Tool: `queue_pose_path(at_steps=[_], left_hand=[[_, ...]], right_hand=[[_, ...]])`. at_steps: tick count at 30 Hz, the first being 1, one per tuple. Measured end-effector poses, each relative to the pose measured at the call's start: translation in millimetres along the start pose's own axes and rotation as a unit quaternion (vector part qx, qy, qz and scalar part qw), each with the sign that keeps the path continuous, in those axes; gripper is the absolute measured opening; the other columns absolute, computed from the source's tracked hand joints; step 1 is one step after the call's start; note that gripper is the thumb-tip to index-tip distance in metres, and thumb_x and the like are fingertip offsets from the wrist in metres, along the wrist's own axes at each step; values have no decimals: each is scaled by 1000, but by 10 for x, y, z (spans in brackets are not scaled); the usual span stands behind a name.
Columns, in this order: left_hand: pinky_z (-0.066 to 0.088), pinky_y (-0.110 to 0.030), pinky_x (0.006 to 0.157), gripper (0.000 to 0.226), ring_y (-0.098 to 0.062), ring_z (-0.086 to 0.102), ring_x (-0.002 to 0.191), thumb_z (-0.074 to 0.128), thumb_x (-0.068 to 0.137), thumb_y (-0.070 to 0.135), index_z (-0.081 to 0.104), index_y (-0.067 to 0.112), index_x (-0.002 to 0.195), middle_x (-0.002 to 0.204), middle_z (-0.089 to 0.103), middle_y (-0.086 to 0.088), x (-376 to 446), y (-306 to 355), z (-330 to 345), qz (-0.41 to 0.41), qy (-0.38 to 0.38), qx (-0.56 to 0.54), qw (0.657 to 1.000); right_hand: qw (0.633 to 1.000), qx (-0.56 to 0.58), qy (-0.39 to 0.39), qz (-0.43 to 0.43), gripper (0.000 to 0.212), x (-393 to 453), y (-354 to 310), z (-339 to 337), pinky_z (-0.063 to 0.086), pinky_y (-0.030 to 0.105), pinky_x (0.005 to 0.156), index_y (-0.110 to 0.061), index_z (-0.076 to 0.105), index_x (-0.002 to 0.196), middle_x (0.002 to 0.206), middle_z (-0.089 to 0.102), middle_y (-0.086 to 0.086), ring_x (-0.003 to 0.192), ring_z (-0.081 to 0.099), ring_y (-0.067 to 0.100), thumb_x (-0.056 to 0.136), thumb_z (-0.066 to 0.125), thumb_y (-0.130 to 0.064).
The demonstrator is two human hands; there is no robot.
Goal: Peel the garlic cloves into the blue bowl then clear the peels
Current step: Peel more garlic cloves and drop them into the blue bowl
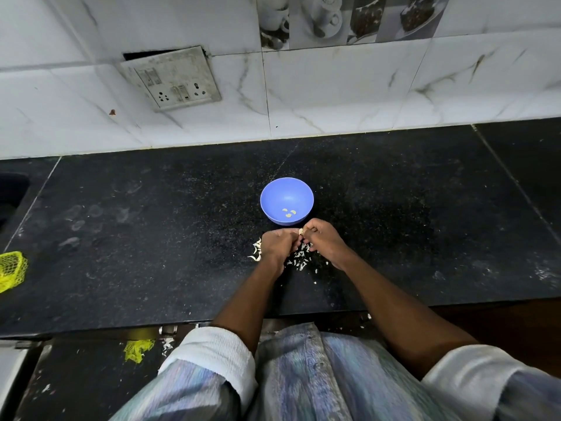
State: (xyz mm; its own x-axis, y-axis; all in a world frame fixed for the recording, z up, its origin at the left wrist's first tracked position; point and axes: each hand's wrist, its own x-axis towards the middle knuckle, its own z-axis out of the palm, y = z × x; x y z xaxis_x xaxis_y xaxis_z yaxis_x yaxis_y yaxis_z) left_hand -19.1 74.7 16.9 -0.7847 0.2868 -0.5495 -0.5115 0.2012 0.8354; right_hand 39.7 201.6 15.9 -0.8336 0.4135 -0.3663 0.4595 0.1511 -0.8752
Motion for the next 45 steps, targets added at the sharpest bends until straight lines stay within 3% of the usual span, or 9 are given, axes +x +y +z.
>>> queue_pose_path(at_steps=[4, 8, 14, 20, 26, 31, 35, 40, 45], left_hand=[[51, -15, 62, 13, 2, 63, 60, 73, 90, 1, 84, 9, 91, 75, 78, -1, -15, -67, -46, 142, 14, 118, 983], [55, -16, 65, 17, 7, 65, 61, 76, 87, 3, 84, 17, 86, 75, 78, 7, 7, -85, -38, 188, 29, 189, 963], [49, -22, 65, 10, 2, 58, 57, 74, 91, 15, 83, 14, 88, 69, 74, 9, 132, -207, 12, 116, 27, 129, 984], [48, -23, 67, 17, 1, 57, 58, 69, 93, 5, 83, 13, 95, 73, 74, 6, 127, -247, 6, 93, 8, 115, 989], [43, -19, 59, 17, 3, 51, 51, 68, 94, 9, 83, 13, 99, 64, 67, 13, 165, -253, -12, 96, 3, 145, 985], [44, -19, 62, 19, 1, 53, 55, 65, 96, 8, 83, 13, 97, 72, 72, 8, 165, -218, -18, 106, 10, 187, 976], [46, -20, 62, 21, -3, 59, 61, 63, 94, 6, 82, 16, 92, 77, 75, 6, 147, -169, -17, 149, 11, 278, 949], [53, -23, 77, 15, -9, 69, 77, 69, 96, 10, 83, 16, 96, 87, 80, 2, 125, -130, 0, 175, 40, 254, 950], [59, -29, 76, 8, -9, 72, 75, 75, 94, 14, 83, 15, 94, 87, 81, 0, 166, -170, 13, 125, 43, 136, 982]], right_hand=[[1000, -6, 23, -1, 8, -21, 7, -2, 52, 34, 64, -8, 66, 91, 89, 71, 16, 77, 64, 18, 94, 61, -13], [999, -9, 30, -6, 9, -44, 39, -13, 53, 34, 65, -8, 67, 90, 91, 71, 18, 75, 63, 17, 91, 65, -16], [998, -11, 54, 6, 6, -62, 59, -46, 56, 37, 66, -13, 68, 86, 85, 72, 16, 73, 66, 18, 91, 65, -17], [996, -43, 74, 1, 19, -73, 95, -89, 58, 37, 72, -20, 74, 82, 74, 73, 3, 68, 65, 11, 78, 70, -2], [989, -96, 114, -20, 5, -30, 109, -97, 59, 32, 80, -17, 81, 82, 77, 76, -7, 79, 72, 10, 84, 80, -22], [993, -59, 93, -37, 23, -39, 42, -115, 59, 27, 73, -15, 78, 89, 76, 75, 2, 67, 65, 7, 72, 86, -1], [994, -50, 65, -75, 17, -66, -5, -89, 53, 16, 67, -13, 82, 92, 77, 77, 2, 63, 63, 2, 80, 81, -1], [995, -35, 76, -59, 7, -45, 2, -85, 62, 33, 67, -8, 78, 82, 66, 74, 6, 60, 71, 18, 82, 78, -1], [990, 118, 81, 12, 7, -85, -57, -72, 65, 35, 71, 2, 73, 88, 78, 76, 20, 74, 76, 31, 82, 72, 7]])
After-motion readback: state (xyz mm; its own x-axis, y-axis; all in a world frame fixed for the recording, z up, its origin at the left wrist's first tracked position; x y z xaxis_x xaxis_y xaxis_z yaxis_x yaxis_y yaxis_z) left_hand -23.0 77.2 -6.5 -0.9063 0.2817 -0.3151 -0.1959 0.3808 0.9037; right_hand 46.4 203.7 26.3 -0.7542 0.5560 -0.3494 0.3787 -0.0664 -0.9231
